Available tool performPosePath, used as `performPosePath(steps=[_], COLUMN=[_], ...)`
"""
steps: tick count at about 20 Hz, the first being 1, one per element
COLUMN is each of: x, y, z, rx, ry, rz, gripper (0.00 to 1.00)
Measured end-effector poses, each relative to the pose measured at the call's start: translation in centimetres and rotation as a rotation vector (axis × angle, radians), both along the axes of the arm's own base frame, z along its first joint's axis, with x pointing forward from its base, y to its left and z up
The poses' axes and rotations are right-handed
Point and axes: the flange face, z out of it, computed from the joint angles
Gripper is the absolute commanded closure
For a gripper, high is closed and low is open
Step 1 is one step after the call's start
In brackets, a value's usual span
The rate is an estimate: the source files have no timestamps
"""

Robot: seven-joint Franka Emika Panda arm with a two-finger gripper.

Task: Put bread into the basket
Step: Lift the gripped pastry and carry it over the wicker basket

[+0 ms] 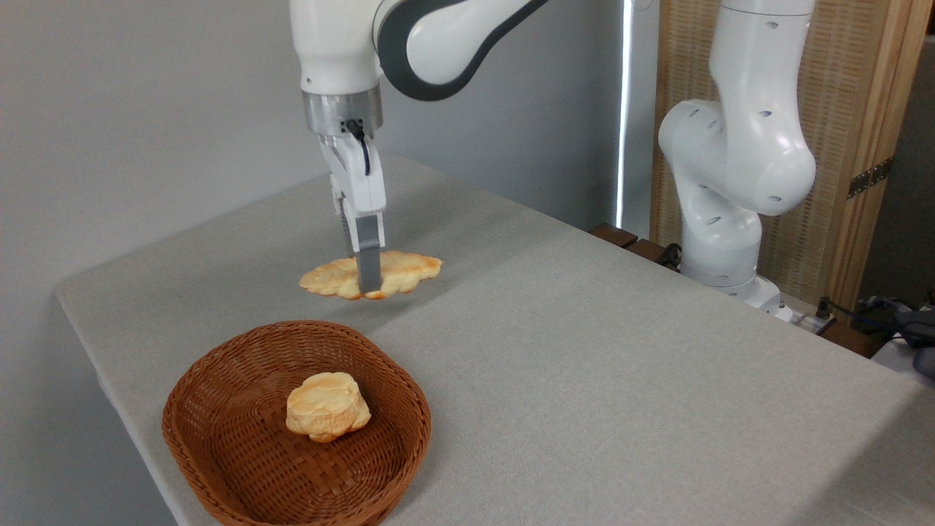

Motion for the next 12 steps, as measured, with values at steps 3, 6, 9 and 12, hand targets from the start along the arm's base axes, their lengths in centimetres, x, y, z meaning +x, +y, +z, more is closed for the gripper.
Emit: performPosePath(steps=[3, 6, 9, 12], x=[1.6, 3.4, 5.5, 7.7], y=[2.6, 5.6, 7.6, 8.4], z=[1.7, 2.9, 3.1, 2.2], rx=[-0.022, -0.085, -0.137, -0.165], ry=[-0.031, -0.053, -0.112, -0.186], rz=[0.058, 0.14, 0.2, 0.23], gripper=[0.41, 0.41, 0.3, 0.25])
